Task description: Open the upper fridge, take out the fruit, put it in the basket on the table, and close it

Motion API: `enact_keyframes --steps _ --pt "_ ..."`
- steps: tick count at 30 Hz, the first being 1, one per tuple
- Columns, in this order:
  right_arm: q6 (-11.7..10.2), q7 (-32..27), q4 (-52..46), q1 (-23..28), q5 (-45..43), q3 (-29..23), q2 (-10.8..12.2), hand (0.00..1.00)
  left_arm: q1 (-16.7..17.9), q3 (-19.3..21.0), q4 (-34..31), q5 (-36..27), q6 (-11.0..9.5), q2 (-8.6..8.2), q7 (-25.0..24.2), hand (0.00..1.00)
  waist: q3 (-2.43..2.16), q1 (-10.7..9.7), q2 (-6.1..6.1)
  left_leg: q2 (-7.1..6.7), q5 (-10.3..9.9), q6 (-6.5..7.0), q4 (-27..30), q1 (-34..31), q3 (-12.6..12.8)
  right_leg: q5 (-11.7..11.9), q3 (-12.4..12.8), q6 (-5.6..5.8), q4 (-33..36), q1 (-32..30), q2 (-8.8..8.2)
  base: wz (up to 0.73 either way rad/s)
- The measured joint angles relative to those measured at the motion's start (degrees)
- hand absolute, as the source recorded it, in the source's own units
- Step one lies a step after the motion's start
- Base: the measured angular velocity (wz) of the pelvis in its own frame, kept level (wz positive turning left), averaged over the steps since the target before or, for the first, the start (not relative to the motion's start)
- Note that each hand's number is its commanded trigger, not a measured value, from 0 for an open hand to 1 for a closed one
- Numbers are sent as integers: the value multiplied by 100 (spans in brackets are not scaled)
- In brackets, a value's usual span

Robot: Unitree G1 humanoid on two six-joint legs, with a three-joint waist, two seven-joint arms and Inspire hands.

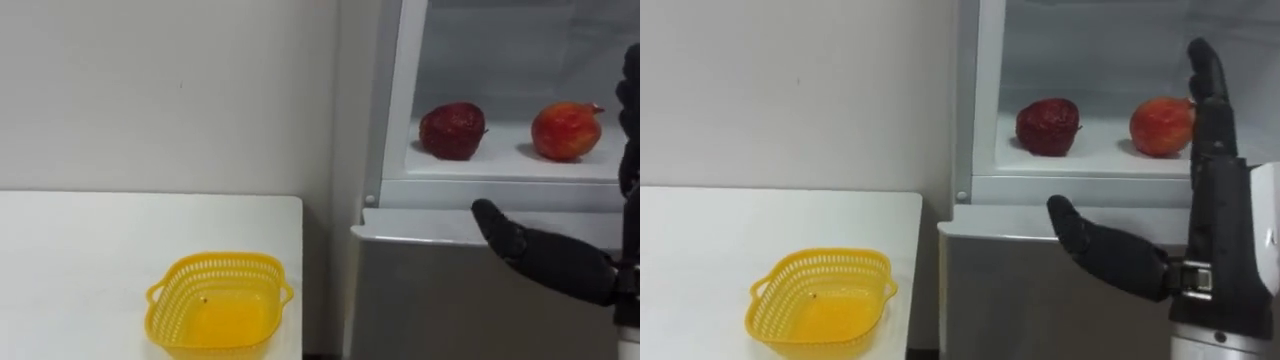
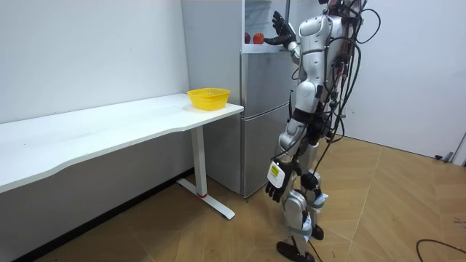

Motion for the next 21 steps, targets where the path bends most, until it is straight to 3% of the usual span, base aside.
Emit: enact_keyframes --steps 8,11,18,21 --pt "26 -8 807 -760 581 -145 -128 0 30 144 -12 22 119 11 -72 0 14 22 -97 -11 1 0 5 -23 -152 0 -107 -1 -67 60 0 8" --pt "251 -4 1128 -1049 585 -199 -254 0 -8 201 -4 50 185 13 -126 0 17 106 -121 -12 1 0 2 -33 -200 1 -178 0 -63 66 -9 5" --pt "498 225 1883 -1556 907 -197 -324 0 -61 211 -16 280 344 -8 -145 0 32 172 -161 -20 2 0 -4 -24 -356 1 -316 0 -79 146 -19 9" --pt "509 301 1948 -1611 1268 -197 -408 0 -53 267 -131 279 344 -7 -134 0 32 247 -163 -23 2 -1 -4 -39 -392 1 -329 0 -80 150 -19 6"
